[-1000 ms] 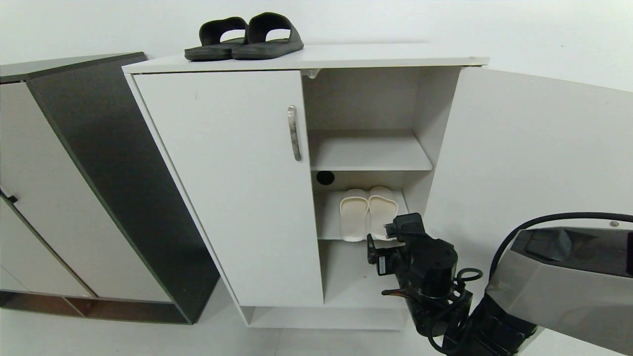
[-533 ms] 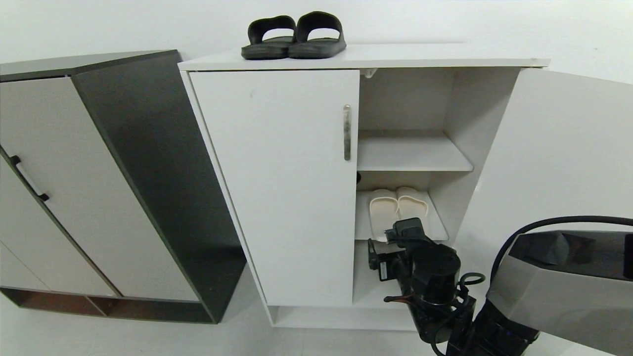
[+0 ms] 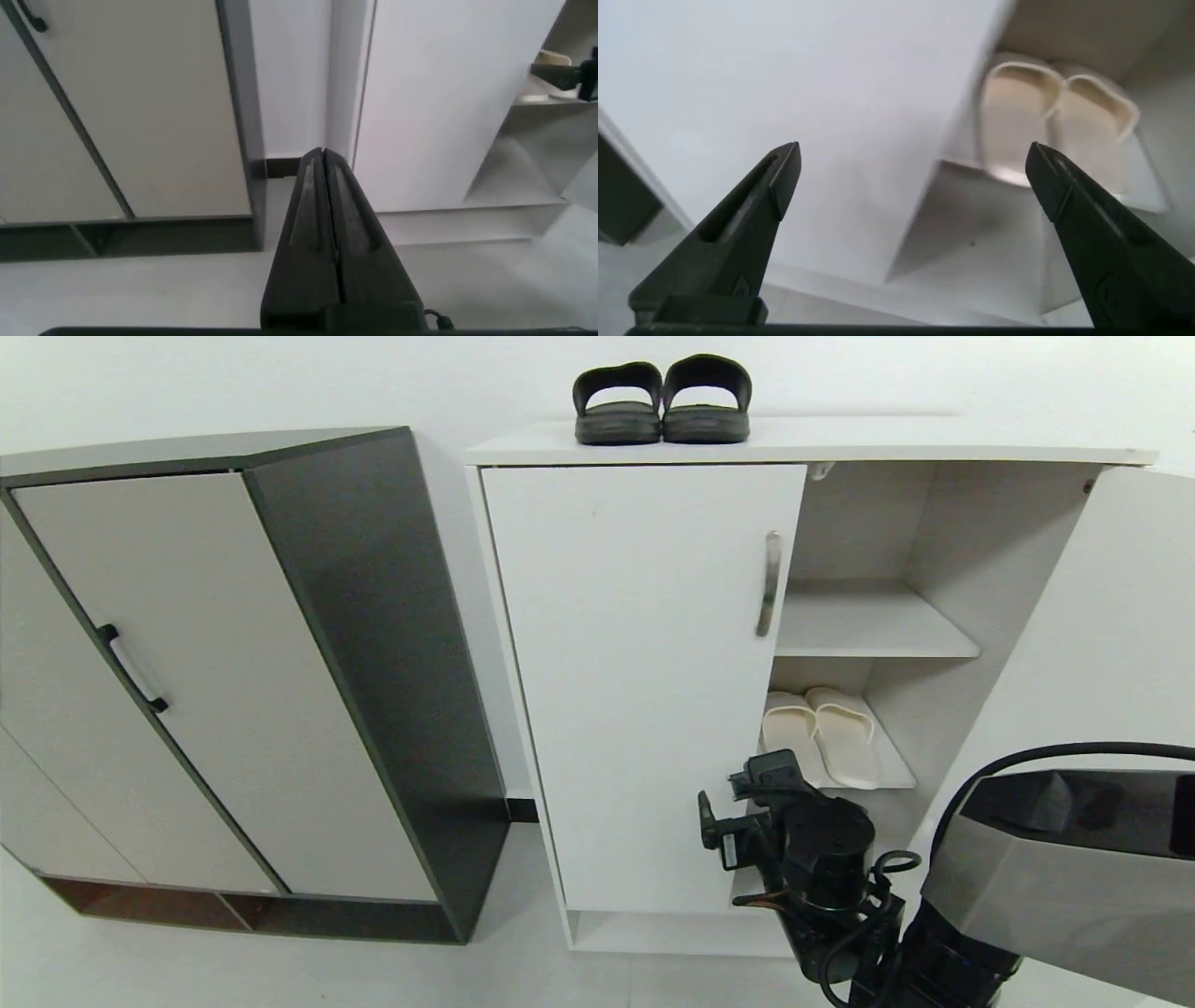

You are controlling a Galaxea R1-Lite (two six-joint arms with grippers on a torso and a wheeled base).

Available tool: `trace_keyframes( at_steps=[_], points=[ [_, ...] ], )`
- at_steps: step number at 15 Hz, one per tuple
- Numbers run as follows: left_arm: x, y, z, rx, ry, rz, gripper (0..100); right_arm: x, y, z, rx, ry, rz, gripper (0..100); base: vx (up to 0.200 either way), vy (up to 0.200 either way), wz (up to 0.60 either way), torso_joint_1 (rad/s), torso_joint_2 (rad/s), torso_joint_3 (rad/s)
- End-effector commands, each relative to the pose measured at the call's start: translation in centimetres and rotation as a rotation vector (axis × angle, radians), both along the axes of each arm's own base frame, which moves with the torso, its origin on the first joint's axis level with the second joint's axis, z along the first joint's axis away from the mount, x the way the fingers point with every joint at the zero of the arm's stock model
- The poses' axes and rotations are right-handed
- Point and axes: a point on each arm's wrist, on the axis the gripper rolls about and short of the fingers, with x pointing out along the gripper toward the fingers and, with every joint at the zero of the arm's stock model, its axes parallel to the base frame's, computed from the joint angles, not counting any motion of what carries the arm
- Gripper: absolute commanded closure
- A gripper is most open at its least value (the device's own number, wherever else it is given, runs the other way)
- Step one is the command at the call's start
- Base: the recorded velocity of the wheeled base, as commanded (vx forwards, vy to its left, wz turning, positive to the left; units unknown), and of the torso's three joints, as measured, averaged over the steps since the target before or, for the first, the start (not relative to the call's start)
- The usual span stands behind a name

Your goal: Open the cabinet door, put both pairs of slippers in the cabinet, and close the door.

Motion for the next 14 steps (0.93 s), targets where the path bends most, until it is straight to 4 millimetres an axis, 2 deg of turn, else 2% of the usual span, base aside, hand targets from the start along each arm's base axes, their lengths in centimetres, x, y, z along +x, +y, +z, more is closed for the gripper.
trace_keyframes(
  at_steps=[1,2,14],
  points=[
    [0.01,0.0,0.0,0.0,0.002,0.0,100,-0.06,-0.22,-0.44,-0.015,0.016,-0.002,0,0.0,0.2,0.0,-0.002,0.0,0.002],
    [0.01,0.0,0.0,0.0,0.002,0.0,100,-0.07,-0.21,-0.4,-0.015,0.016,0.004,0,0.0,0.2,0.0,0.002,0.0,0.002],
    [0.01,0.0,0.0,-0.003,0.002,0.0,100,-0.06,-0.11,-0.5,-0.021,0.024,0.042,0,0.0,0.0,0.0,0.0,0.0,0.0]
  ],
)
